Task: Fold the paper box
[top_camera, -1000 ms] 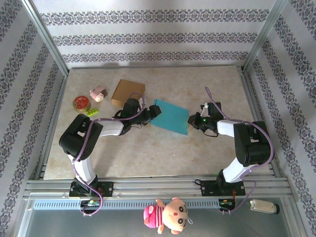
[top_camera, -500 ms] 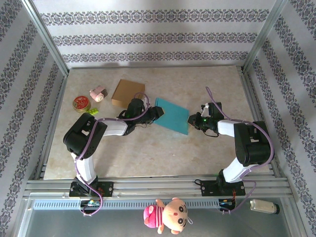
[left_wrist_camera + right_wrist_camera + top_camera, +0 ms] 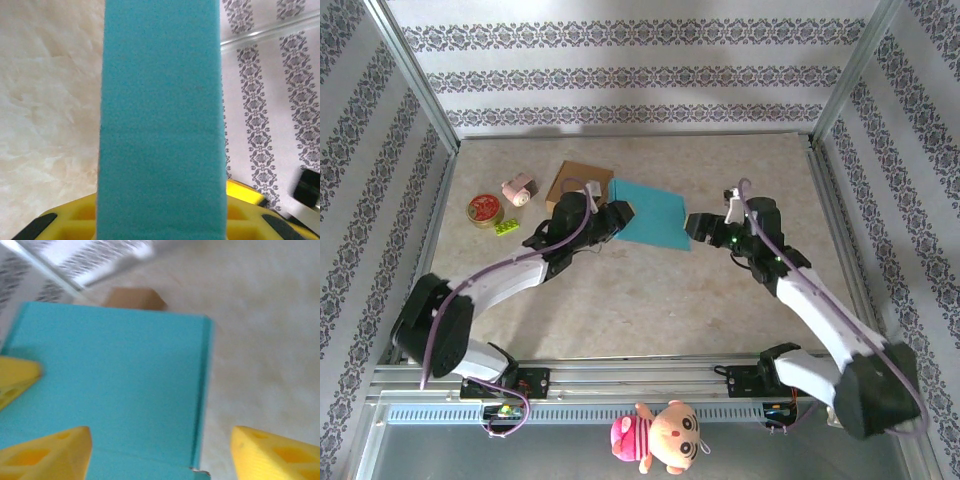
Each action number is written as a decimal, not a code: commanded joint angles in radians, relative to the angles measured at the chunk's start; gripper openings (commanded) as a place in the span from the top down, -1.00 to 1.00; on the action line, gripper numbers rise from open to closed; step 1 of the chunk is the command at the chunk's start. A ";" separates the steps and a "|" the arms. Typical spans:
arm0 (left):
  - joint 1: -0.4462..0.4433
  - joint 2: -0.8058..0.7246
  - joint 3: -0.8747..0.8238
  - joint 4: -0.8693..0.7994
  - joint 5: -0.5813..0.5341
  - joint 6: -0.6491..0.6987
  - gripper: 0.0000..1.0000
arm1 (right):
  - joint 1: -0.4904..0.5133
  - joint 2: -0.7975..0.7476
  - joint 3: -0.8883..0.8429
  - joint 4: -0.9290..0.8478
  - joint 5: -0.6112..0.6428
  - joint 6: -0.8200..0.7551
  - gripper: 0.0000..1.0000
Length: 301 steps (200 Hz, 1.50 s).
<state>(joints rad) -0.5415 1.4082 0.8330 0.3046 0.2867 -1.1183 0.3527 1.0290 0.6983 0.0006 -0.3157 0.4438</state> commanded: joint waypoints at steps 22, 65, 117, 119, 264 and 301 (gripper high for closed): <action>0.019 -0.179 -0.024 -0.180 -0.115 0.023 0.41 | 0.312 -0.143 -0.040 0.163 0.152 -0.704 -0.81; 0.025 -0.295 -0.033 -0.257 -0.148 0.010 0.41 | 0.586 -0.080 -0.098 0.190 0.282 -1.400 -0.93; 0.028 -0.363 -0.054 -0.295 -0.167 -0.006 0.41 | 0.603 0.157 -0.059 0.502 0.546 -1.533 -0.91; 0.028 -0.365 -0.055 -0.292 -0.167 -0.008 0.40 | 0.602 0.167 -0.056 0.513 0.551 -1.535 -0.91; 0.063 -0.401 -0.176 -0.027 -0.065 -0.310 0.33 | 0.545 0.554 0.036 1.004 0.632 -1.685 -0.20; 0.064 -0.414 -0.177 -0.023 -0.089 -0.332 0.22 | 0.542 0.548 0.031 1.002 0.612 -1.687 0.16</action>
<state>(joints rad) -0.4820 1.0119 0.6556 0.1997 0.1669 -1.3903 0.9047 1.5784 0.7029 0.9489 0.3202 -1.2423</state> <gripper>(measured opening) 0.356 0.464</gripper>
